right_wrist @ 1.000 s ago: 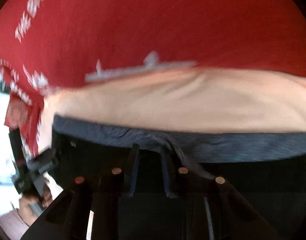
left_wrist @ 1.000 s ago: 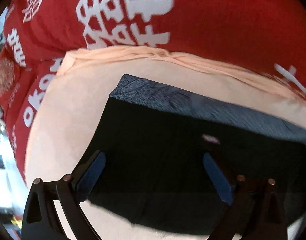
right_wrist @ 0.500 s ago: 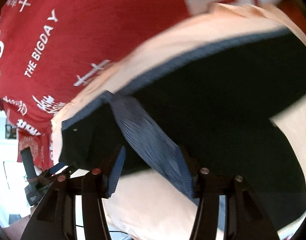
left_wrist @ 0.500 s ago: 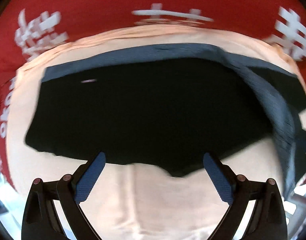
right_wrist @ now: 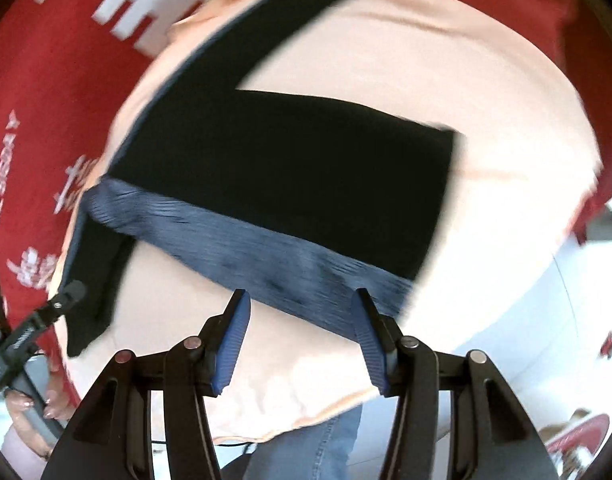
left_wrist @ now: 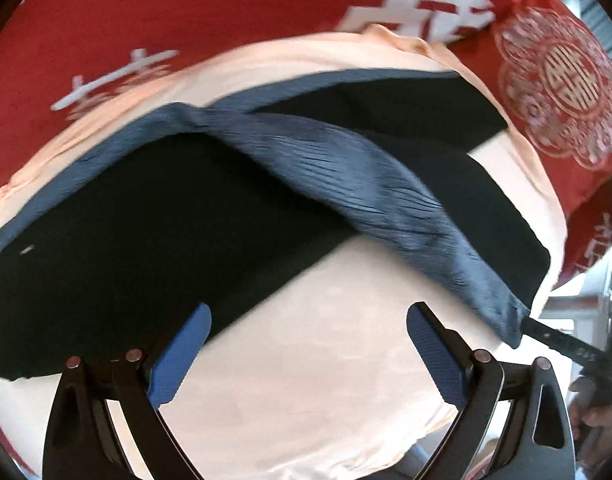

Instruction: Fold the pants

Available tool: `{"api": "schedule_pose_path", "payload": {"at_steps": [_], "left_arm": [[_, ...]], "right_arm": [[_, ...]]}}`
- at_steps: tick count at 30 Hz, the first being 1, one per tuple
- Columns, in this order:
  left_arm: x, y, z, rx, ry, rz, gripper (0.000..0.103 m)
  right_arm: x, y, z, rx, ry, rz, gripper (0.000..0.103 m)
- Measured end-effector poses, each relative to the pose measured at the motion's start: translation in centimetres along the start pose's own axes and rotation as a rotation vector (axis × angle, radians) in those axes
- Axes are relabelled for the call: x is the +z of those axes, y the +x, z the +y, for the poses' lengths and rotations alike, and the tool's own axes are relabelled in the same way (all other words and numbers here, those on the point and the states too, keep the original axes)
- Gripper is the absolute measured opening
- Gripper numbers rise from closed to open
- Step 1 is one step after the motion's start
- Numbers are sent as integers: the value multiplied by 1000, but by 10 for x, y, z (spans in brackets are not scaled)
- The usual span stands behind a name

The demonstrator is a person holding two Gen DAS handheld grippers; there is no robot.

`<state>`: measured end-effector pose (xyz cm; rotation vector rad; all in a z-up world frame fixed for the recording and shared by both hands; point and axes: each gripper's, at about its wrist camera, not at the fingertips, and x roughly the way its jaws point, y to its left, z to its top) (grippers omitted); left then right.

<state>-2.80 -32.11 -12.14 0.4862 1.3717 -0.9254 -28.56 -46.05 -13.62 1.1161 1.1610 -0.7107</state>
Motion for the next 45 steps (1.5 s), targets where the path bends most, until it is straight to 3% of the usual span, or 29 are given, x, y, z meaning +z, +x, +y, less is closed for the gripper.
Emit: {"api": "schedule_pose_path", "payload": {"at_steps": [5, 14, 15, 17, 19, 24, 29, 30, 32, 33, 34, 38, 41, 43, 45], "left_arm": [[5, 27, -27, -57, -5, 37, 99], [14, 61, -57, -148, -106, 97, 99], [15, 63, -60, -155, -124, 100, 97], [18, 65, -64, -159, -136, 102, 70], [25, 66, -69, -171, -149, 109, 50], [51, 47, -77, -192, -185, 64, 46], [99, 21, -85, -177, -192, -40, 47], [112, 16, -86, -165, -192, -69, 47], [123, 1, -80, -137, -185, -117, 62], [127, -10, -73, -115, -179, -157, 76], [132, -19, -70, -81, -171, -199, 81], [134, -33, -47, 79, -163, -248, 82], [125, -15, -23, 205, -199, -189, 82], [112, 8, -3, 298, -235, -119, 82], [96, 34, 20, 360, -293, -28, 82]], "right_arm": [[-4, 8, -32, -14, 40, -14, 57], [7, 36, -30, 218, -8, 92, 53], [9, 39, -30, 225, -12, 110, 38], [14, 43, -30, 259, 9, 154, 17], [22, 34, -21, 277, -31, 157, 14], [58, -10, 7, 334, -157, 105, 13], [131, -41, 37, 383, -229, 13, 13], [151, -44, 46, 386, -250, -7, 13], [183, -45, 59, 379, -290, -30, 13], [199, -43, 69, 374, -307, -37, 13], [223, -39, 81, 366, -326, -48, 13], [279, -27, 85, 310, -324, -81, 13], [311, -5, 99, 231, -333, -95, 19], [317, 4, 105, 164, -365, -98, 28], [310, 3, 105, 125, -393, -130, 61]]}}
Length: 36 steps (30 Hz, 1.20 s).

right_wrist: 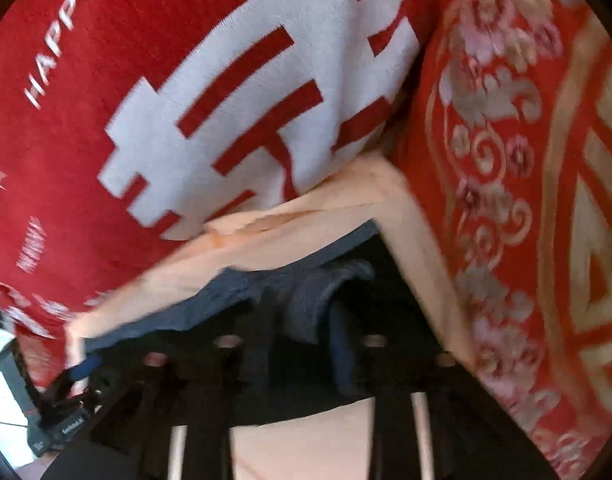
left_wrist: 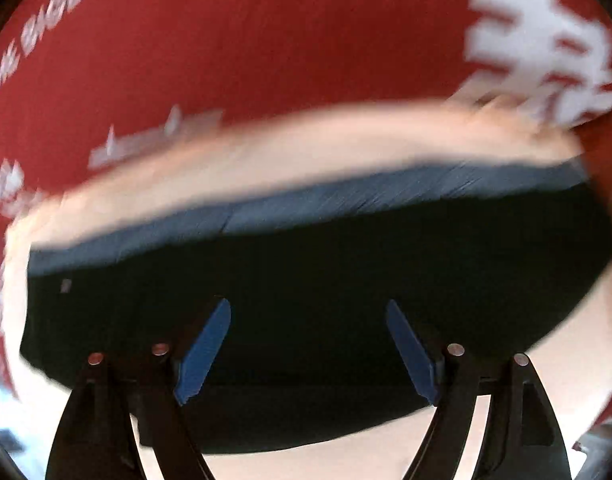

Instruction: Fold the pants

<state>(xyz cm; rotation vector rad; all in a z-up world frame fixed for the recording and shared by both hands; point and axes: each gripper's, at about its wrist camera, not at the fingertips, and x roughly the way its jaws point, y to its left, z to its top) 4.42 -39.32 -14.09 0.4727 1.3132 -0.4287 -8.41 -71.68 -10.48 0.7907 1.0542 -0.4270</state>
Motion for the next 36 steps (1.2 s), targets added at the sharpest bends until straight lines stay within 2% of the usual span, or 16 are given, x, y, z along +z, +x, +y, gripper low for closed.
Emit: {"api": "schedule_pose_path", "payload": {"at_steps": [2, 5, 8, 10, 11, 12, 14, 16, 17, 20, 24, 27, 30, 32, 34, 36], "left_arm": [[-8, 17, 11, 28, -39, 49, 82], [-15, 21, 24, 6, -103, 39, 86], [-12, 22, 22, 21, -88, 34, 86], [-9, 21, 19, 30, -74, 34, 86], [-8, 21, 19, 32, -71, 33, 86], [-7, 23, 20, 29, -71, 38, 87], [-4, 25, 24, 35, -87, 52, 92], [-1, 22, 28, 40, -94, 72, 92], [3, 17, 31, 43, -94, 69, 92], [17, 0, 30, 27, -83, 10, 92], [53, -1, 20, 41, -23, -56, 92], [73, 21, -5, 10, -13, -31, 92], [73, 43, -25, 66, -9, -24, 92], [78, 46, -17, 65, -60, -45, 100], [84, 50, 1, 39, -120, -37, 101], [90, 55, 26, 99, -145, -22, 101]], "right_arm": [[-16, -3, 1, 17, -1, 0, 65], [-44, 8, -17, -48, 61, 63, 65], [-58, 34, -44, -85, 165, 124, 60], [-56, 48, -57, -74, 241, 121, 35], [-51, 52, -59, -75, 264, 117, 10], [-47, 50, -56, -65, 264, 102, 7], [-42, 44, -47, -84, 201, 62, 7], [-46, 52, -50, -129, 190, 115, 7], [-48, 57, -53, -142, 205, 147, 13], [-48, 41, -49, -164, 190, 137, 18], [-41, 20, -16, -87, 57, 71, 21], [-20, 44, 22, -34, -78, 79, 21], [-8, 97, 59, 28, -149, 155, 21], [-12, 123, 69, 2, -172, 186, 21], [-5, 136, 65, -31, -192, 165, 21], [8, 135, 52, -83, -195, 105, 20]]}}
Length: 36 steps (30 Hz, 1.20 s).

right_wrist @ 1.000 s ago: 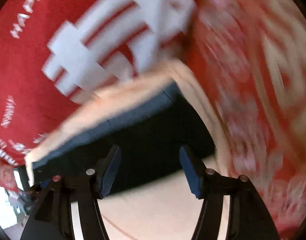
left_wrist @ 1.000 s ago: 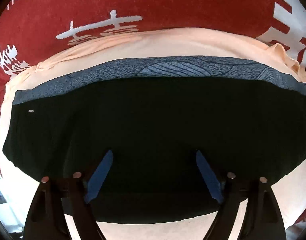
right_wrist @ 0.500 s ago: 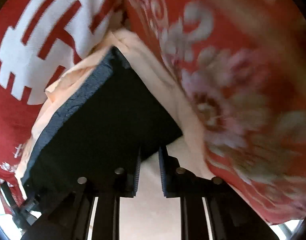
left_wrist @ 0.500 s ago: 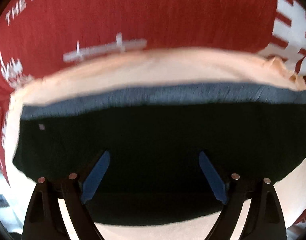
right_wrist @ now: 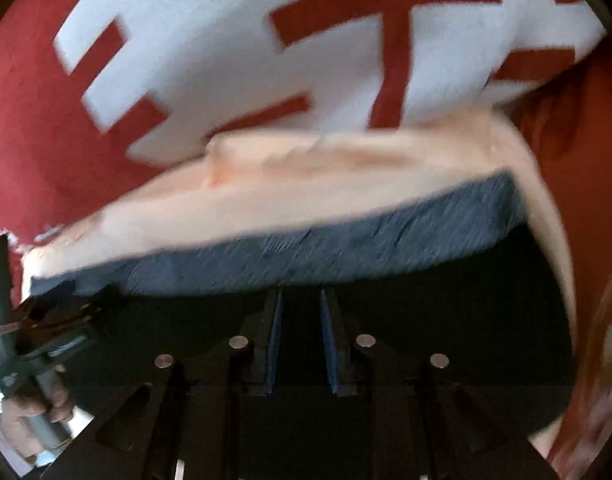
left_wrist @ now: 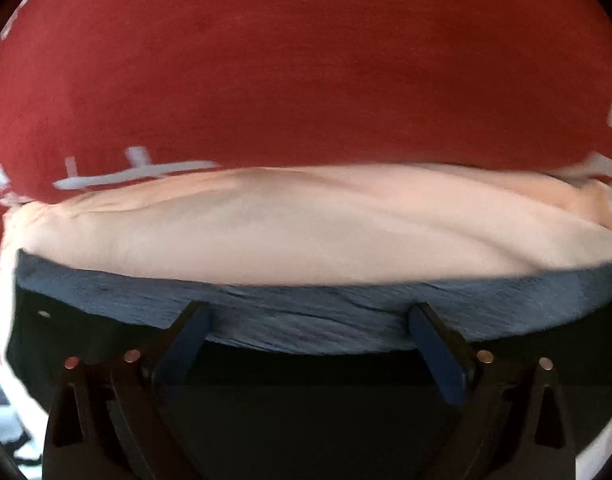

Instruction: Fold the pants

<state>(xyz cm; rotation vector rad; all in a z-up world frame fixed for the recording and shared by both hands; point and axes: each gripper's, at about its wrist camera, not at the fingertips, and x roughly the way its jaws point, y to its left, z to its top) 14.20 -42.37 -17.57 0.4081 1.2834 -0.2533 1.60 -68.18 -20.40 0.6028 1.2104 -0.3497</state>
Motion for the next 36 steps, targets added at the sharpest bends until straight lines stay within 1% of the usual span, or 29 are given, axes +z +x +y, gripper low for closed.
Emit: {"api": "schedule_pose_path", "payload": {"at_steps": [3, 4, 5, 6, 7, 9, 11, 12, 13, 15, 17, 18, 19, 21, 22, 23, 24, 25, 26, 28, 29, 30, 31, 32, 34, 36], "left_arm": [[4, -1, 34, 36, -45, 31, 101], [3, -7, 46, 50, -51, 28, 101], [0, -13, 53, 65, -47, 23, 101], [-5, -21, 66, 90, -36, 21, 101], [-10, -26, 74, 101, -30, 24, 101], [-27, -33, 88, 115, -28, 38, 101], [-41, -36, 102, 125, -35, 56, 101], [-51, -37, 112, 131, -45, 68, 101], [-63, -38, 116, 131, -51, 76, 101], [-79, -37, 133, 131, -59, 93, 101], [-94, -37, 139, 131, -52, 93, 101], [-93, -33, 147, 130, -47, 88, 101], [-97, -29, 155, 133, -48, 82, 101], [-99, -21, 192, 142, -62, 77, 101], [-95, -14, 203, 148, -69, 80, 101], [-95, -10, 225, 160, -85, 75, 101], [-97, -10, 233, 166, -91, 65, 101], [-96, -7, 250, 178, -95, 48, 101], [-97, -1, 270, 206, -93, 29, 101], [-100, 16, 297, 239, -84, 25, 101], [-102, 24, 309, 222, -88, 24, 103], [-106, 28, 323, 143, -114, 5, 103], [-109, 28, 327, 94, -134, 6, 103], [-110, 30, 332, 61, -147, 6, 103], [-112, 32, 336, 11, -153, 0, 103], [-115, 31, 334, -13, -149, -15, 103]], "right_arm": [[8, -6, -37, -102, 68, -32, 20], [9, -7, -46, -113, 95, -34, 20], [9, -11, -58, -87, 143, -33, 16], [9, -16, -64, -72, 180, -26, 16], [7, -21, -64, -77, 188, -23, 17], [0, -32, -57, -83, 187, -11, 29], [-18, -43, -46, -17, 210, 3, 37], [-31, -48, -36, 35, 215, 19, 37], [-39, -49, -29, 66, 213, 39, 37], [-64, -51, -1, 161, 197, 104, 37], [-93, -48, 38, 281, 181, 174, 37], [-107, -45, 61, 332, 182, 203, 37], [-122, -40, 84, 405, 191, 243, 37], [-143, -24, 127, 508, 203, 297, 37], [-148, -17, 152, 545, 205, 314, 37], [-156, -10, 171, 574, 207, 324, 37], [-164, 0, 195, 613, 219, 335, 37], [-166, 10, 210, 645, 236, 345, 37], [-169, 18, 224, 671, 256, 352, 37], [-174, 42, 261, 714, 300, 356, 37], [-178, 53, 269, 714, 312, 356, 37], [-184, 59, 268, 712, 324, 357, 37], [-188, 71, 281, 714, 346, 360, 37], [-190, 75, 285, 713, 361, 365, 37], [-197, 75, 283, 696, 378, 365, 37], [-197, 69, 279, 694, 385, 356, 37]]}}
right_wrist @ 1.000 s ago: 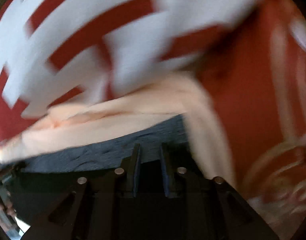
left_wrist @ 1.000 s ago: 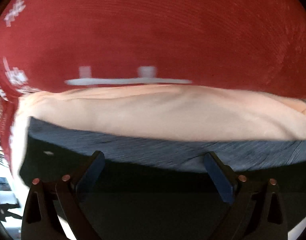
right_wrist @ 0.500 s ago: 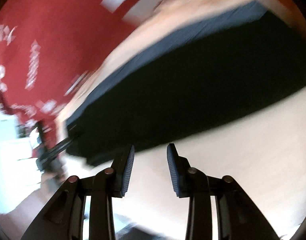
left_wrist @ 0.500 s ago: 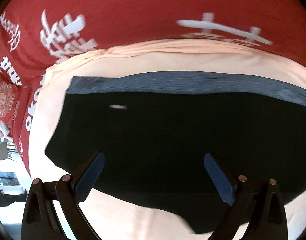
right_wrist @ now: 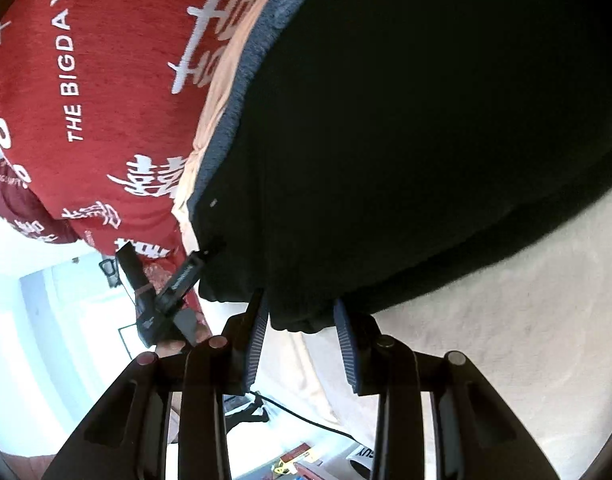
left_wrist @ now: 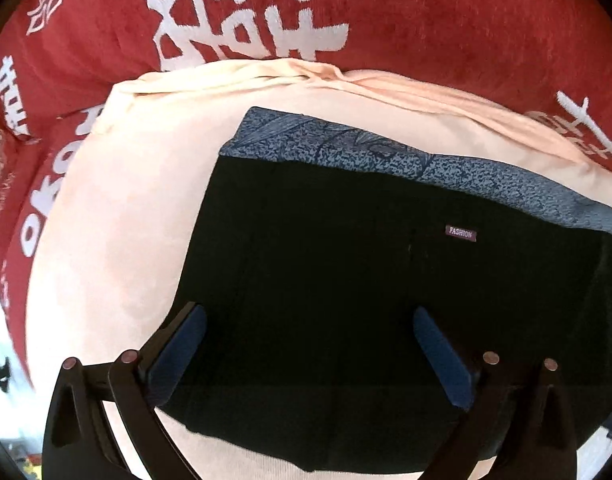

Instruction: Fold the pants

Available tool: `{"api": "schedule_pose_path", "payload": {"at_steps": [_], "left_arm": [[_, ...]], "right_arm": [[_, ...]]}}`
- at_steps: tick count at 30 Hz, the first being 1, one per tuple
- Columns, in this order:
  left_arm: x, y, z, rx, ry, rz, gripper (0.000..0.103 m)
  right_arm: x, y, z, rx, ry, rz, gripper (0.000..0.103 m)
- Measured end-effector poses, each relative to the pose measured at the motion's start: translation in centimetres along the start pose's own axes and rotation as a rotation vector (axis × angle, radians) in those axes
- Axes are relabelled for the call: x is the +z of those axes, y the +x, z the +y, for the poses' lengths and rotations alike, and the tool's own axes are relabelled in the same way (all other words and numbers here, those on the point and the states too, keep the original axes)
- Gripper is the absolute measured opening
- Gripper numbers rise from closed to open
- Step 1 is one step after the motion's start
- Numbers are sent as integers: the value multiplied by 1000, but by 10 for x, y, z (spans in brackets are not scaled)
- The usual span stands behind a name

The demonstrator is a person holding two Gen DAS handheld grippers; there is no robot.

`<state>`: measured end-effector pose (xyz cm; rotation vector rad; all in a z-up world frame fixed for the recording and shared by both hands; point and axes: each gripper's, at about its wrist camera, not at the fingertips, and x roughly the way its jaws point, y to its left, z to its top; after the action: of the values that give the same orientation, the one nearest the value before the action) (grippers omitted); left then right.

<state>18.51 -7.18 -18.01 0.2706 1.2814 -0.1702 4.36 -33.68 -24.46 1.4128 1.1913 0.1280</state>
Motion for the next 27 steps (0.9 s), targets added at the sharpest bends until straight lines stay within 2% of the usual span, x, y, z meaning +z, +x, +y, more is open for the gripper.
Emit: {"api": "schedule_pose_path", "payload": {"at_steps": [5, 6, 8, 12, 15, 16, 18, 19, 20, 22, 23, 25, 27], "left_arm": [[1, 2, 2, -24, 15, 7, 103], [3, 3, 4, -30, 21, 12, 103], [4, 5, 6, -37, 33, 13, 103], [0, 5, 4, -47, 51, -4, 103], [1, 3, 2, -22, 53, 13, 103], [1, 0, 1, -8, 55, 26, 103], [-1, -8, -2, 38, 78, 29, 103], [-3, -14, -4, 50, 87, 23, 103], [-3, -17, -6, 51, 95, 17, 103], [-11, -37, -22, 33, 127, 0, 103], [-17, -47, -36, 12, 154, -14, 103], [-26, -60, -64, -34, 197, -29, 103], [-38, -66, -105, -100, 253, -31, 103]], "right_arm": [[13, 2, 10, -10, 33, -60, 37], [19, 4, 12, -41, 35, -67, 35], [23, 0, 19, -129, 14, -77, 9], [2, -15, 47, -213, -130, -119, 9], [-6, -7, 21, -244, -61, -102, 9], [-7, -8, 15, -225, -43, -109, 9], [-8, -12, 17, -217, -66, -106, 10], [-9, -16, 22, -261, -105, -87, 11], [-11, -22, 25, -302, -126, -73, 16], [-15, -42, 27, -378, -164, -71, 32], [-16, -53, 29, -410, -184, -89, 35], [-13, -83, 33, -492, -246, -153, 35], [-6, -103, 38, -537, -287, -208, 35]]}}
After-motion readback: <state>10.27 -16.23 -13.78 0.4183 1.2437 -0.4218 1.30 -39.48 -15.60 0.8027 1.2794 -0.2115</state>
